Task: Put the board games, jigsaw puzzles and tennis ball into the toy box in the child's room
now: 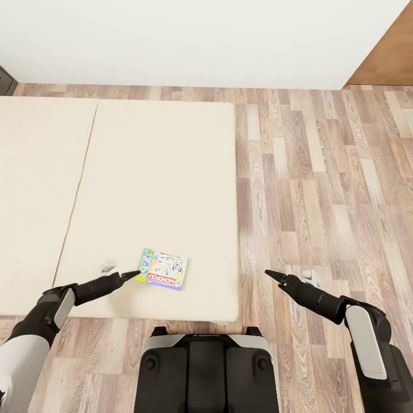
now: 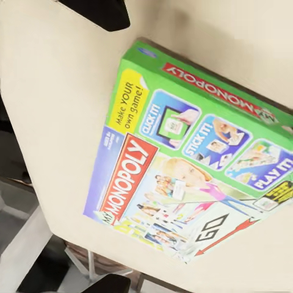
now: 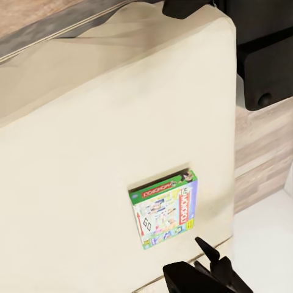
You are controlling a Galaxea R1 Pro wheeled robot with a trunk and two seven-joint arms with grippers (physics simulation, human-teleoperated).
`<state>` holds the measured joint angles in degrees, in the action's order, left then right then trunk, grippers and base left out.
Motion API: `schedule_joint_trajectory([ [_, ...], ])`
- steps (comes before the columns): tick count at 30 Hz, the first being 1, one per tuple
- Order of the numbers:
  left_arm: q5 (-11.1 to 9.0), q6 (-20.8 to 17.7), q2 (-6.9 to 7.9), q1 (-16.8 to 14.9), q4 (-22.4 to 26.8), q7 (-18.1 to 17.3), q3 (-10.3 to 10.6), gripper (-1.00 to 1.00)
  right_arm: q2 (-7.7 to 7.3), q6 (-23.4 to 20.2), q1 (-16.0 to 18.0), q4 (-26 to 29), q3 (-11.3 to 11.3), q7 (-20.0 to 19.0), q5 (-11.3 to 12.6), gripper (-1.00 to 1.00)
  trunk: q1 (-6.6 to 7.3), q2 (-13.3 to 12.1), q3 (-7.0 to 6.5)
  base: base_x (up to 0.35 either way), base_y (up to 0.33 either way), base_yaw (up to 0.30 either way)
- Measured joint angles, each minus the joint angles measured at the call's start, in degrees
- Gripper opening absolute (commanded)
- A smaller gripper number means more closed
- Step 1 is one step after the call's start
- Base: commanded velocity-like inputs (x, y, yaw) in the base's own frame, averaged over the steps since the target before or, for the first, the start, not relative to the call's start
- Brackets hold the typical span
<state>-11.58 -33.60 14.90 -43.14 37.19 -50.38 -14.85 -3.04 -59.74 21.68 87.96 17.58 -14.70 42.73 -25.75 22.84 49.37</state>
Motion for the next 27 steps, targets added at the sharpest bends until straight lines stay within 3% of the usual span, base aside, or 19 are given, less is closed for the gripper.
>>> schedule_joint_trajectory([
  [16, 0.07, 2.51, -0.17, -0.03, 0.08, 0.25, -0.55, 1.00, 0.18, 0.06, 0.00, -0.20, -0.09, 0.09, 0.00, 1.00, 0.00, 0.00, 0.00, 0.000, 0.000, 0.000],
  [27, -0.07, 2.97, -1.00, -1.50, 0.46, 3.65, -0.41, 1.00, 0.16, 0.07, 0.00, -0.26, -0.09, 0.13, 0.00, 1.00, 0.00, 0.00, 0.00, 0.000, 0.000, 0.000],
])
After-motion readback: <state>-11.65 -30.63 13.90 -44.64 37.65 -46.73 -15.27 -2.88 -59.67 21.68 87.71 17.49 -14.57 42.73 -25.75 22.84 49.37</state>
